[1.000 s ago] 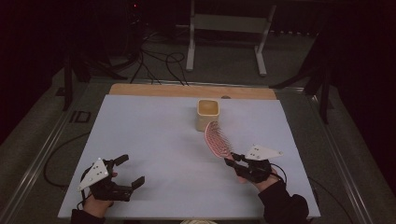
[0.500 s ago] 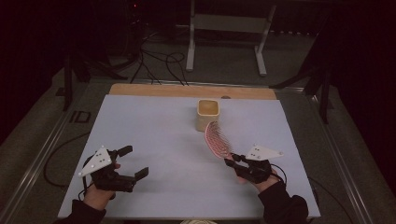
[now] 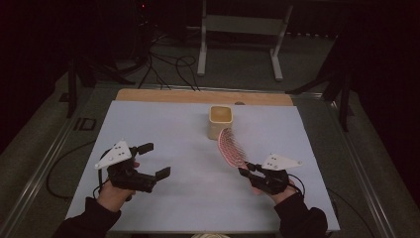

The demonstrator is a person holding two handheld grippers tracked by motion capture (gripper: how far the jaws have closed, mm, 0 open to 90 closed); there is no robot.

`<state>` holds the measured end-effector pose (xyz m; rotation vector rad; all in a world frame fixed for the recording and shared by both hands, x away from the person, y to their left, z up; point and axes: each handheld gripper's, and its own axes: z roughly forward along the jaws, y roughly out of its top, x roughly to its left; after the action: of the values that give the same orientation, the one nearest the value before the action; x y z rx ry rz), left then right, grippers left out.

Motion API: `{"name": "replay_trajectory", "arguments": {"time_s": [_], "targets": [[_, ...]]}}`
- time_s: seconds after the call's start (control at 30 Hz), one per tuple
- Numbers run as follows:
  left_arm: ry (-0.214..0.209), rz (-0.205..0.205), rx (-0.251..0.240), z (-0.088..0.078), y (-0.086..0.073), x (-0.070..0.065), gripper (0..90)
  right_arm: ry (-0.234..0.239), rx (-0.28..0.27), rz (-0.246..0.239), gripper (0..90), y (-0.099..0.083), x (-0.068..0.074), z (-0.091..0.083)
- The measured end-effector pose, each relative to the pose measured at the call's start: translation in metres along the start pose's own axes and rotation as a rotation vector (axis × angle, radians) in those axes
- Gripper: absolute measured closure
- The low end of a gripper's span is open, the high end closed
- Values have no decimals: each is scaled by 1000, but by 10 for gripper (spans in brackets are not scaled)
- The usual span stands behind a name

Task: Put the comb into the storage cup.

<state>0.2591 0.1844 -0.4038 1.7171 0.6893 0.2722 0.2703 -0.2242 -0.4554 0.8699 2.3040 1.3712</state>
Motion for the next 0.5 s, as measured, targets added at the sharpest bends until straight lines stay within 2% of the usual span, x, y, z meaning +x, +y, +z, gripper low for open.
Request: {"name": "replay_trajectory", "arguments": {"time_s": [0.23,0.37,0.5], "targets": [[-66,-14,26,23,17,-9,4,6,-2,4,716,0,0,0],[-90,-36,34,36,27,-14,4,2,-2,6,716,1,2,0],[-94,-42,41,45,36,-17,4,1,-6,5,716,1,1,0]]}}
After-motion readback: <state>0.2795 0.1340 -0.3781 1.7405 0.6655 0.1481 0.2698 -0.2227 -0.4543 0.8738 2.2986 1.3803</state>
